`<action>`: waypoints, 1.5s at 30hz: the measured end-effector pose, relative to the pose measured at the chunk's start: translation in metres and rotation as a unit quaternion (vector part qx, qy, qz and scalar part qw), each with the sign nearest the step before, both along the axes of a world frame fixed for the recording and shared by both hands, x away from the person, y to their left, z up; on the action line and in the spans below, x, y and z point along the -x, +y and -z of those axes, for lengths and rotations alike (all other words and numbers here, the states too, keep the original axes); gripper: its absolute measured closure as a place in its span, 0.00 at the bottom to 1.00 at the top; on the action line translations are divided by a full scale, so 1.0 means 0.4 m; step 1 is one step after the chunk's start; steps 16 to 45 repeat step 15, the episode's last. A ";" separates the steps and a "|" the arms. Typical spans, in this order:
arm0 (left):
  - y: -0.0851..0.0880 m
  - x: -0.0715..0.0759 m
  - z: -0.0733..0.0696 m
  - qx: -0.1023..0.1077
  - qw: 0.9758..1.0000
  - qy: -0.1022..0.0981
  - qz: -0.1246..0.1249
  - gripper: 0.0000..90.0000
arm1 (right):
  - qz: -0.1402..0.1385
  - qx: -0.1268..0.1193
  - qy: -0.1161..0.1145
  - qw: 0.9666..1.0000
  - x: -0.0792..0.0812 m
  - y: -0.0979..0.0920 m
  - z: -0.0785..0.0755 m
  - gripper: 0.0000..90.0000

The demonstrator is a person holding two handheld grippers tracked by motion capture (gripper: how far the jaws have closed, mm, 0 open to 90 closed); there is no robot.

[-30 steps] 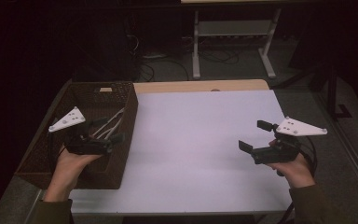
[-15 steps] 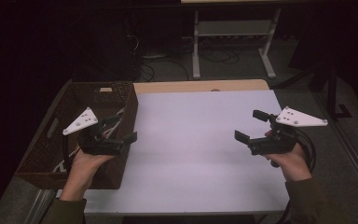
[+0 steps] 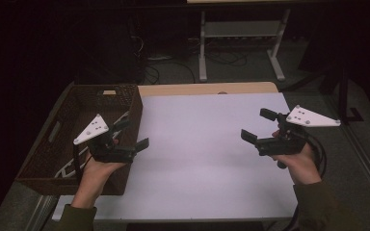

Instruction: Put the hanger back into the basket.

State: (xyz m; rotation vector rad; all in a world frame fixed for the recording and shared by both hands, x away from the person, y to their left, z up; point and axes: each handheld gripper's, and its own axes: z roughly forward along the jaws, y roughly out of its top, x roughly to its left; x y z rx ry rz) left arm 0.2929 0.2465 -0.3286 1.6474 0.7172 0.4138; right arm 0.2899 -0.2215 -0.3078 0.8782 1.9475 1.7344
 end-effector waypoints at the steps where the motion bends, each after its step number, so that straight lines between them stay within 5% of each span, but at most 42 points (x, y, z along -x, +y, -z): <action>1: 0.000 0.000 0.000 0.000 1.000 0.000 0.000 0.00 | 0.000 0.000 0.000 1.000 0.000 0.000 0.000 0.00; 45: 0.001 -0.001 0.003 -0.004 1.000 -0.001 -0.002 0.00 | 0.000 0.000 -0.004 1.000 0.000 0.002 -0.002 0.00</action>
